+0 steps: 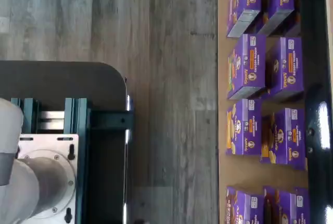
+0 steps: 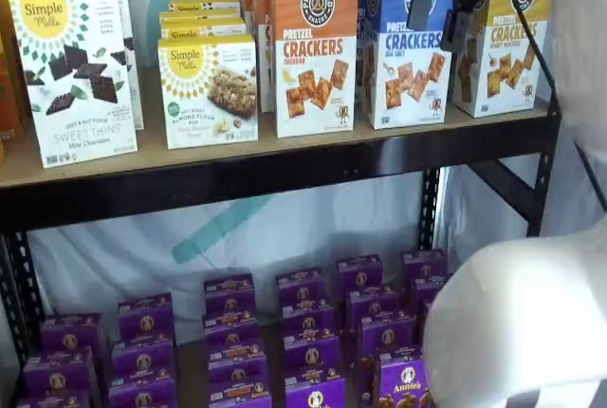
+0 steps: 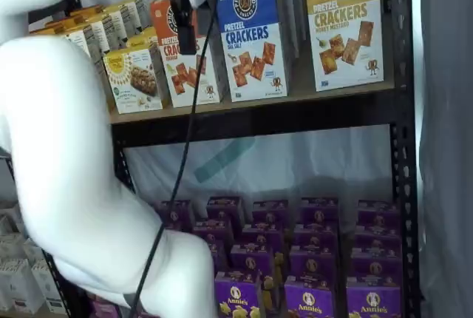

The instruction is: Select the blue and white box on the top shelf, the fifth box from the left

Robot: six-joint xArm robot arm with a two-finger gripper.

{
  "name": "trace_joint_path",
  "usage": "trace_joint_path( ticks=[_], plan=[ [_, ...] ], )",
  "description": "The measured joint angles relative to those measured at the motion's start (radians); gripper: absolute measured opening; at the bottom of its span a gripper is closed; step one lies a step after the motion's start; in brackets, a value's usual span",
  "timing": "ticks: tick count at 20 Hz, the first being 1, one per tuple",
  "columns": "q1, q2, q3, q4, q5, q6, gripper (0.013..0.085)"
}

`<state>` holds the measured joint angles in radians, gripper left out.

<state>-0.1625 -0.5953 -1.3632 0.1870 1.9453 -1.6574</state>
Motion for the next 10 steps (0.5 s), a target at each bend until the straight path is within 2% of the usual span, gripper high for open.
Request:
trace_joint_path(
  ticks=[1, 2, 4, 7, 10],
  plan=[
    [0.007, 0.011, -0.012, -0.009, 0.017, 0.004, 0.085],
    [0.031, 0.041, -0.041, -0.033, 0.056, 0.016, 0.085],
    [0.057, 0.064, -0.054, -0.055, 0.075, 0.034, 0.085],
    [0.069, 0.073, -0.051, -0.051, 0.063, 0.047, 0.085],
    [0.067, 0.075, -0.045, -0.028, 0.045, 0.052, 0.085]
  ],
)
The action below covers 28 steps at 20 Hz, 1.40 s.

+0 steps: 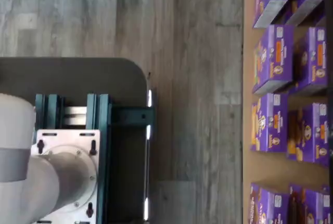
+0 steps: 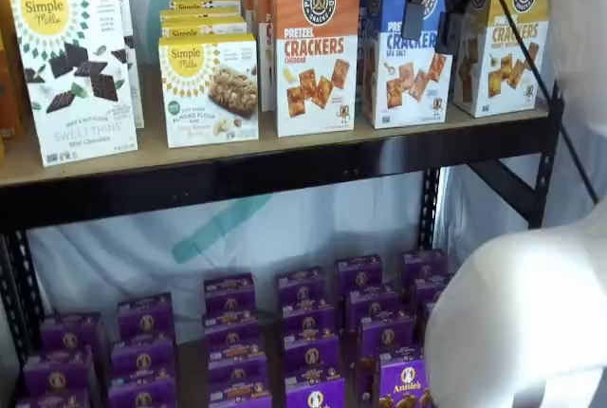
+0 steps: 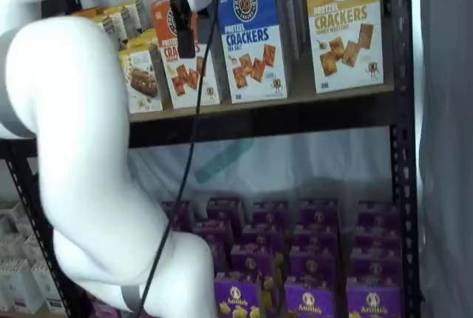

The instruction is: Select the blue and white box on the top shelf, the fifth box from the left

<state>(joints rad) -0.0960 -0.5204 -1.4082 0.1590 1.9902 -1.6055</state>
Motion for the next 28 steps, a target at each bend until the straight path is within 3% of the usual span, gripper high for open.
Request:
trace_joint_path(
  ticks=[5, 11, 18, 23, 28],
  plan=[
    [-0.02, -0.008, 0.011, 0.065, -0.043, 0.003, 0.085],
    [-0.093, -0.034, 0.033, 0.227, -0.115, -0.006, 0.085],
    [-0.18, -0.083, 0.088, 0.402, -0.259, -0.019, 0.085],
    [-0.22, -0.075, 0.073, 0.465, -0.306, -0.027, 0.085],
    [-0.24, -0.045, 0.045, 0.497, -0.343, -0.031, 0.085]
  ],
)
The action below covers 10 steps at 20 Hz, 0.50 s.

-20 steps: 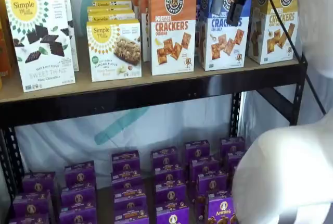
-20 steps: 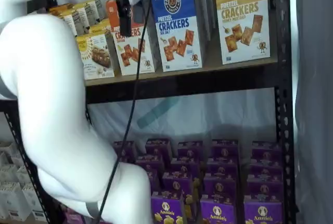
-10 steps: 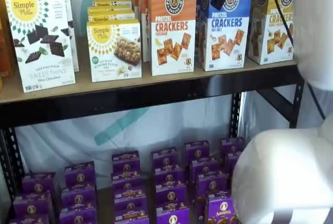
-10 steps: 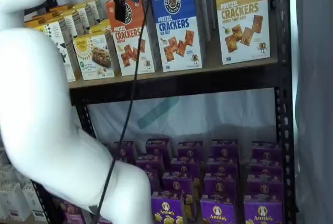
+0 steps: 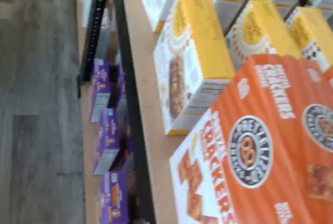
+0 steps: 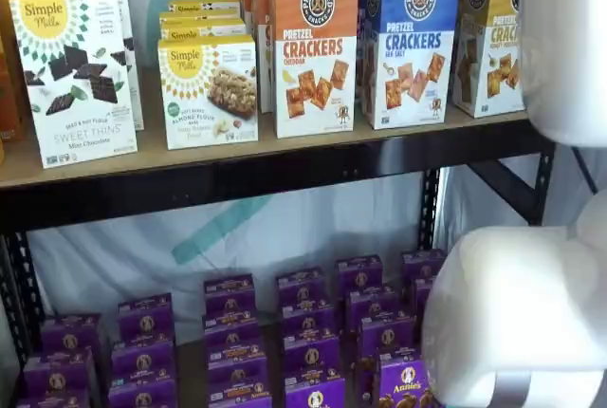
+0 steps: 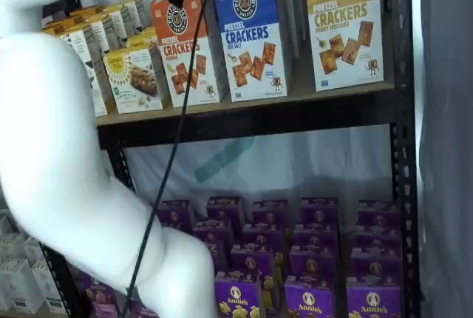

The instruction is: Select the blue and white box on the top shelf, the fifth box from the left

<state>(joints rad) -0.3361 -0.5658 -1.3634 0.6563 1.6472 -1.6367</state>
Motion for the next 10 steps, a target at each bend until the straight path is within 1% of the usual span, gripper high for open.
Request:
trace_joint_path(
  ticks=[4, 8, 10],
  plan=[
    [0.001, 0.051, -0.047, -0.01, -0.009, -0.007, 0.085],
    [0.001, 0.125, -0.116, -0.026, 0.02, -0.017, 0.085],
    [0.0, 0.151, -0.136, -0.03, 0.023, -0.022, 0.085]
  ],
)
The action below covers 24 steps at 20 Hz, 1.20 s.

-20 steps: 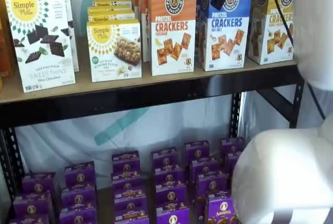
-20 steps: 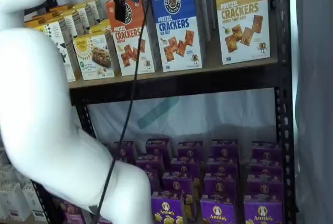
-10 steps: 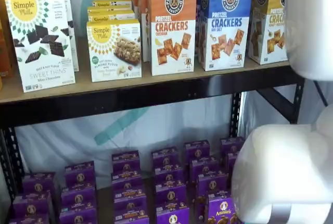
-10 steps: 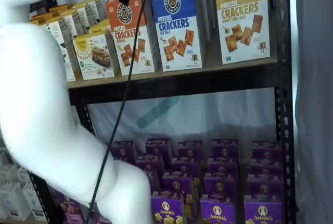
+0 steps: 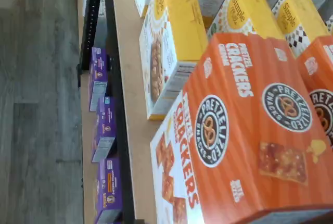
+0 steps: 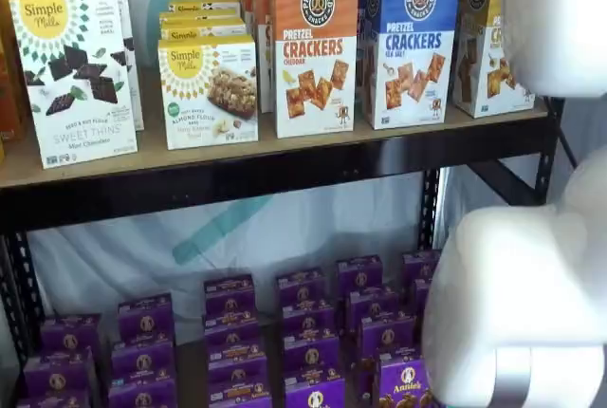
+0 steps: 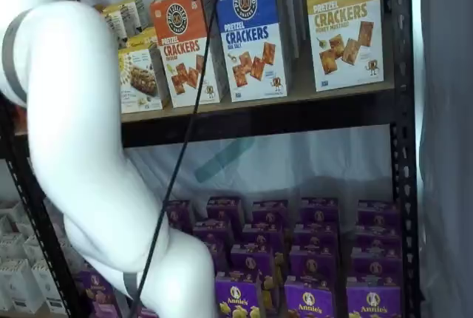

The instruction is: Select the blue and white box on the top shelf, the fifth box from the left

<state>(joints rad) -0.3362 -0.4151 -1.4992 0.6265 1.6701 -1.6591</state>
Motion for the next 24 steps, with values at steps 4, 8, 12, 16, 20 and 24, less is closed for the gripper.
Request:
trace_joint_path(
  ticks=[4, 8, 12, 16, 20, 24],
  plan=[
    [-0.001, 0.042, -0.03, -0.01, -0.002, -0.012, 0.085],
    [-0.003, 0.072, -0.047, -0.017, -0.009, -0.024, 0.085],
    [-0.011, 0.102, -0.066, -0.019, -0.006, -0.037, 0.085],
    [-0.019, 0.128, -0.083, -0.023, -0.005, -0.051, 0.085],
    [-0.027, 0.148, -0.095, -0.021, -0.007, -0.062, 0.085],
    [-0.032, 0.158, -0.097, -0.021, -0.019, -0.07, 0.085]
  ],
)
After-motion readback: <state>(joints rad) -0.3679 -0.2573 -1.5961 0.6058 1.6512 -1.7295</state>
